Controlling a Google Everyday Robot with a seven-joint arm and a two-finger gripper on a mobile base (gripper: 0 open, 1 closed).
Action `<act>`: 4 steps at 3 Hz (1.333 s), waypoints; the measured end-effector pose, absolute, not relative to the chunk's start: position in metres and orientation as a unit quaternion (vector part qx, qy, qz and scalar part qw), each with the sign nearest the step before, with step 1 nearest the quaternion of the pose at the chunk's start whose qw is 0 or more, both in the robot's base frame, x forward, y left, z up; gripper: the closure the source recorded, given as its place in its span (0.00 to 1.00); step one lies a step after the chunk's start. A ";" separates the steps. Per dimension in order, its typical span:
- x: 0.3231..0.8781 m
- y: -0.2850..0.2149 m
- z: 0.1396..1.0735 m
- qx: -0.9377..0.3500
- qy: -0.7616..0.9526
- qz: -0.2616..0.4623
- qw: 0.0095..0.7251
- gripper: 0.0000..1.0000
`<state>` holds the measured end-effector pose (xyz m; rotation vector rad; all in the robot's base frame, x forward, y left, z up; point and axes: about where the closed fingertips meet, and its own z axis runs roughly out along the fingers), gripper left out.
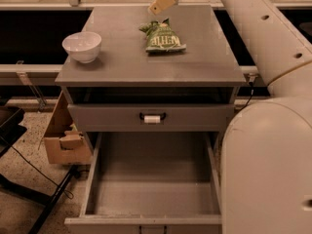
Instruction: Pick green jalapeno chip bag from middle drawer and place on counter
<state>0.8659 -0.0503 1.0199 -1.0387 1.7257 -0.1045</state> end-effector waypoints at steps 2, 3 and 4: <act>0.844 -0.090 1.041 -0.401 0.737 -0.071 0.539 0.00; 0.785 -0.163 1.074 -0.350 0.772 -0.145 0.511 0.00; 0.712 -0.207 1.090 -0.302 0.811 -0.209 0.456 0.00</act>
Offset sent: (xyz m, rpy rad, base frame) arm -0.0827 -0.1124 0.0570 0.0161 -0.0692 -0.2613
